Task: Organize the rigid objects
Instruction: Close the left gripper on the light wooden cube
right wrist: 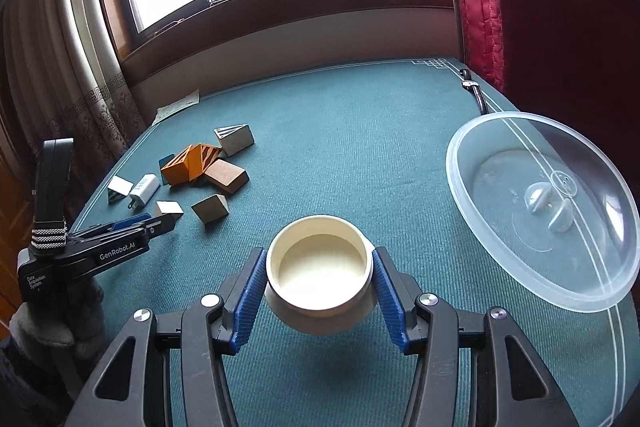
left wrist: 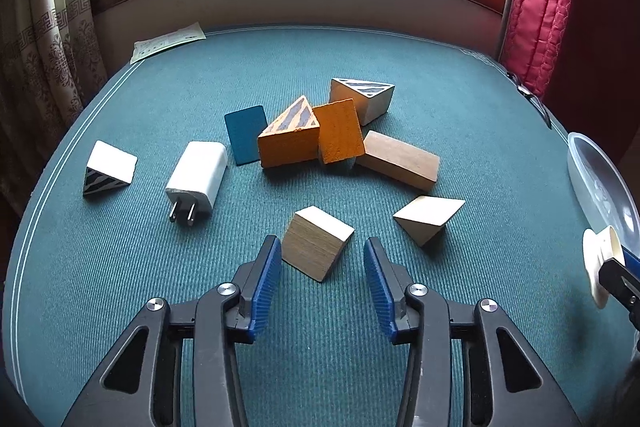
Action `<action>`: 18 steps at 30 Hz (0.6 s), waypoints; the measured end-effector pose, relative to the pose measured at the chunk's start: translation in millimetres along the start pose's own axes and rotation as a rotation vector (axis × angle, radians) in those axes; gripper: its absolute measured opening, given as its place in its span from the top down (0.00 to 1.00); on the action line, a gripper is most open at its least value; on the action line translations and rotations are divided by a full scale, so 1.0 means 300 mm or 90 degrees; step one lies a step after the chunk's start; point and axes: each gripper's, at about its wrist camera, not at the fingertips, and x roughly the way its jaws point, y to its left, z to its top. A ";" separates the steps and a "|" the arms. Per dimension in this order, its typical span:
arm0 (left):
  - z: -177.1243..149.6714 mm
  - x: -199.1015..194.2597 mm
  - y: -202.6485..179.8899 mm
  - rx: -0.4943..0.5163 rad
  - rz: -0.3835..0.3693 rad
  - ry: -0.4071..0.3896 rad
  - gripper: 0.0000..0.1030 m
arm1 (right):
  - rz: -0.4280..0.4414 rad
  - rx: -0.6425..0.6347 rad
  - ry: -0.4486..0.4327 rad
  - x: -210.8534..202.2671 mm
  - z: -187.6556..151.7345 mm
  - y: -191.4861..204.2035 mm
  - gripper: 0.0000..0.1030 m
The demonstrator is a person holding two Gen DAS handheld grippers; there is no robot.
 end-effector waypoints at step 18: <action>0.002 -0.002 -0.016 0.017 -0.026 0.001 0.75 | -0.009 0.023 -0.022 -0.041 0.009 -0.045 0.47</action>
